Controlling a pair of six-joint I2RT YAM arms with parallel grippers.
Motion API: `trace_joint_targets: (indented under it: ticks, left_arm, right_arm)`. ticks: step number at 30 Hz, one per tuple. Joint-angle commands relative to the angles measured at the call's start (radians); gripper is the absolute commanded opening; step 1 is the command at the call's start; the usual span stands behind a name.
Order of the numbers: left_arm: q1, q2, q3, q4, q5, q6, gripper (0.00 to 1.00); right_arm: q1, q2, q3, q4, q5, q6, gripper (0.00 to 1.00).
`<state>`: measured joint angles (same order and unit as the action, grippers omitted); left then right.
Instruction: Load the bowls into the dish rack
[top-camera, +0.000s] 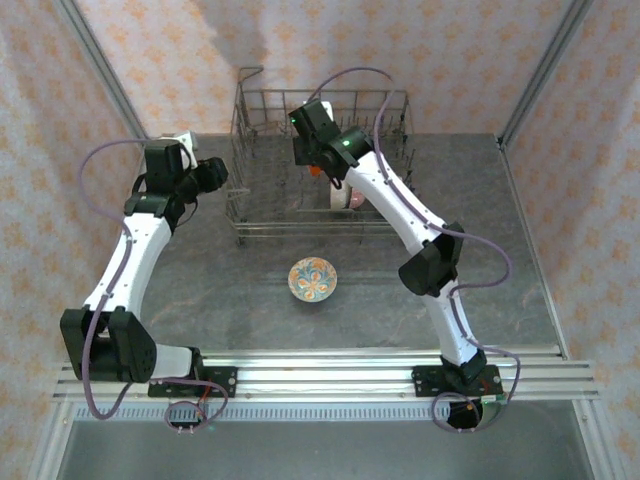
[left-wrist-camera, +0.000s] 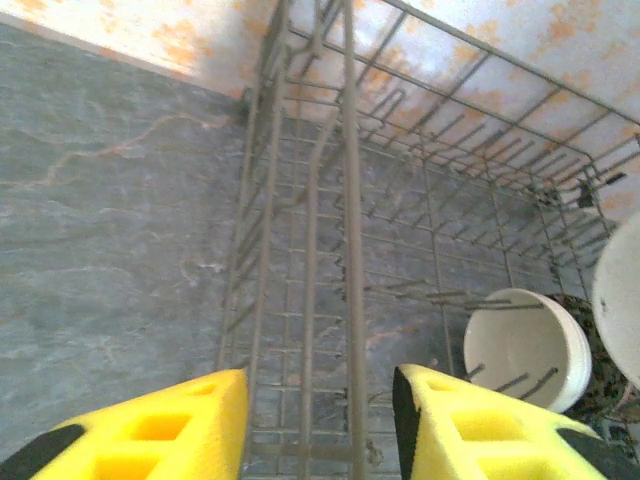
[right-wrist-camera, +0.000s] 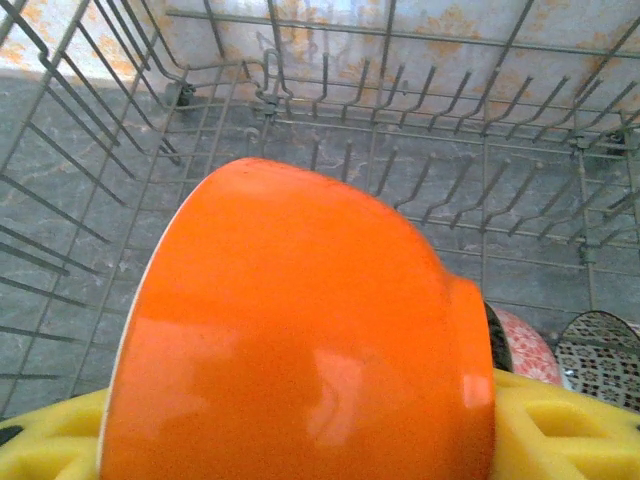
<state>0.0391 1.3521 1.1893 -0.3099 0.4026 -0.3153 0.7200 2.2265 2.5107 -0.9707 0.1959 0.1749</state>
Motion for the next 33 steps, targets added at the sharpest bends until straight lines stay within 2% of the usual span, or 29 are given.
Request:
trace_joint_targets:
  ticks: [1, 11, 20, 24, 33]
  left_arm:
    - [-0.002, 0.005, -0.049, 0.119, 0.11, -0.018, 0.43]
    - [-0.028, 0.064, -0.084, 0.195, 0.246, -0.025, 0.43]
    - [-0.079, 0.1, -0.055, 0.183, 0.29, -0.002, 0.25]
    - [-0.106, 0.108, -0.055, 0.181, 0.308, 0.002, 0.2]
    - [-0.132, 0.12, -0.057, 0.17, 0.294, -0.005, 0.19]
  right_arm:
    - [0.017, 0.036, 0.049, 0.035, 0.059, 0.027, 0.56]
    - [0.039, 0.096, 0.05, 0.024, 0.14, 0.058, 0.56]
    - [0.041, 0.147, 0.05, 0.032, 0.141, 0.064, 0.56]
    - [0.041, 0.17, 0.051, 0.038, 0.153, 0.061, 0.56]
    - [0.041, 0.196, 0.048, 0.002, 0.222, 0.034, 0.56]
